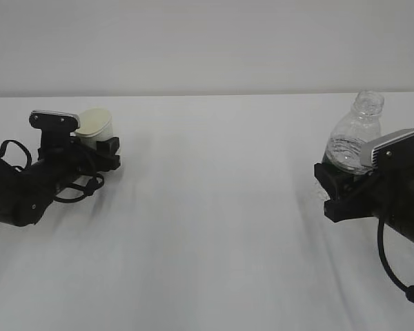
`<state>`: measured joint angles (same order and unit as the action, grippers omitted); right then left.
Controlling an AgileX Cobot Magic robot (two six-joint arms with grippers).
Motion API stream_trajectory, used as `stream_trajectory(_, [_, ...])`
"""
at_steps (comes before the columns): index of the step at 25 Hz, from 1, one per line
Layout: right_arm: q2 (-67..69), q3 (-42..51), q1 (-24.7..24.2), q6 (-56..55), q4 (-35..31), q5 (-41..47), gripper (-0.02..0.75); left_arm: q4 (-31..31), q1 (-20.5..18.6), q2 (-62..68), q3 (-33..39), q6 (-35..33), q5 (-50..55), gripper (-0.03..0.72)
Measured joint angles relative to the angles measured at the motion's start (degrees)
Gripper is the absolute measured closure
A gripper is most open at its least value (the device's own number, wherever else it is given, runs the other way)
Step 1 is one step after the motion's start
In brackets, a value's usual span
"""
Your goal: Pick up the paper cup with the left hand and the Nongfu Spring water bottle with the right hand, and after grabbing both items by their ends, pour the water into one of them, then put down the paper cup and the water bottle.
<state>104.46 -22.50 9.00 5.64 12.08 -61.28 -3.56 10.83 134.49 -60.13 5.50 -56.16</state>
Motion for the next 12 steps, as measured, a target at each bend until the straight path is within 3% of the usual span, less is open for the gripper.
stream_trajectory(12, [0.00, 0.00, 0.00, 0.00, 0.38, 0.00, 0.282, -7.24, -0.14, -8.75, 12.45, 0.00, -6.75, 0.216])
